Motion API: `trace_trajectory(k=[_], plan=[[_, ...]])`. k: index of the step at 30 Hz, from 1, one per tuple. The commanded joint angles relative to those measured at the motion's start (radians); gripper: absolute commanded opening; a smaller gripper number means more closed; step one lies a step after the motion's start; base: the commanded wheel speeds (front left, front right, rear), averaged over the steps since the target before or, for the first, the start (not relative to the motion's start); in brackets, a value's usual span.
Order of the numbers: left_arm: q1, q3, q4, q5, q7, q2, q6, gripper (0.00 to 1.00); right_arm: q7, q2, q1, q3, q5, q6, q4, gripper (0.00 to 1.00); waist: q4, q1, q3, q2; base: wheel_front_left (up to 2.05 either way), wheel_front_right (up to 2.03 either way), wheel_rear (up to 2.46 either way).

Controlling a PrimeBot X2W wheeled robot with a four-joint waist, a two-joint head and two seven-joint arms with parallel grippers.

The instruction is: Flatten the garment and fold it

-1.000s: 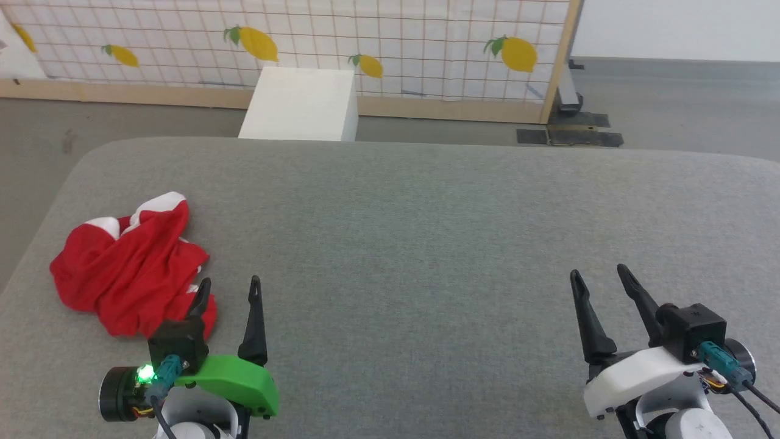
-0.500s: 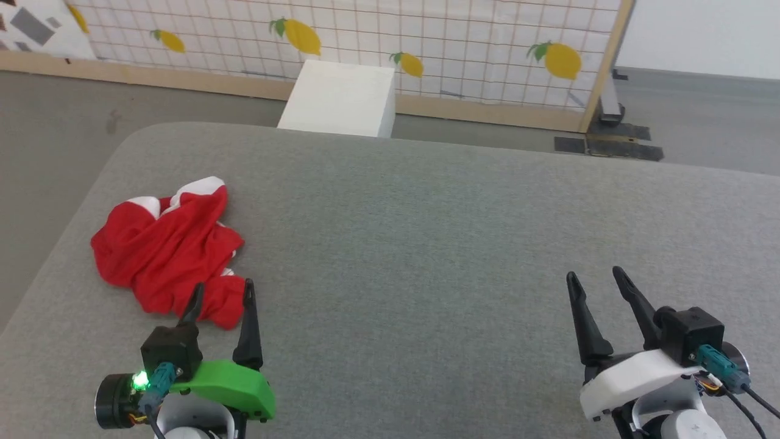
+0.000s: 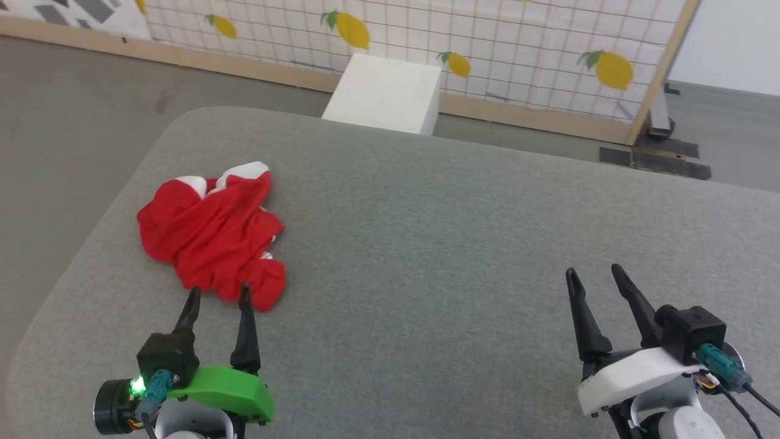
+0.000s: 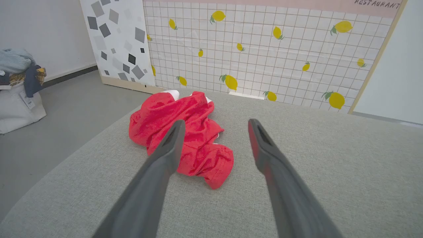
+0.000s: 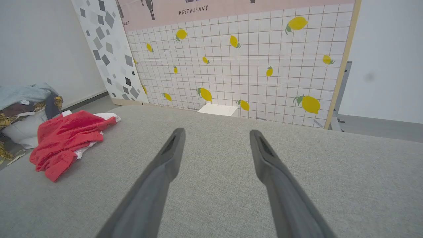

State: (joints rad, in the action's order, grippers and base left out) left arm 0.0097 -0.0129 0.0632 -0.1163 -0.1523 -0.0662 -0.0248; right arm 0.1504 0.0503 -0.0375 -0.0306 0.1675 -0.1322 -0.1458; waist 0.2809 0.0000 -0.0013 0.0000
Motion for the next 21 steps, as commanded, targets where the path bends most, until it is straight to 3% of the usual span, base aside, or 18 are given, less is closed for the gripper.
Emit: trace_trajectory(k=[1, 21], plan=[[0.012, 0.000, 0.005, -0.018, -0.011, -0.008, -0.005, 1.00, 0.012, 0.000, -0.013, -0.002, 0.012, 0.001, -0.006, 1.00, 0.022, 0.0000, 0.000, 0.0000, 0.00, 0.00, 0.00], [0.021, -0.005, 0.021, -0.053, -0.052, -0.015, -0.016, 1.00, 0.054, 0.000, -0.027, -0.011, 0.058, 0.001, -0.043, 1.00, 0.136, 0.0000, 0.005, 0.0000, 0.00, 0.00, 0.00]])
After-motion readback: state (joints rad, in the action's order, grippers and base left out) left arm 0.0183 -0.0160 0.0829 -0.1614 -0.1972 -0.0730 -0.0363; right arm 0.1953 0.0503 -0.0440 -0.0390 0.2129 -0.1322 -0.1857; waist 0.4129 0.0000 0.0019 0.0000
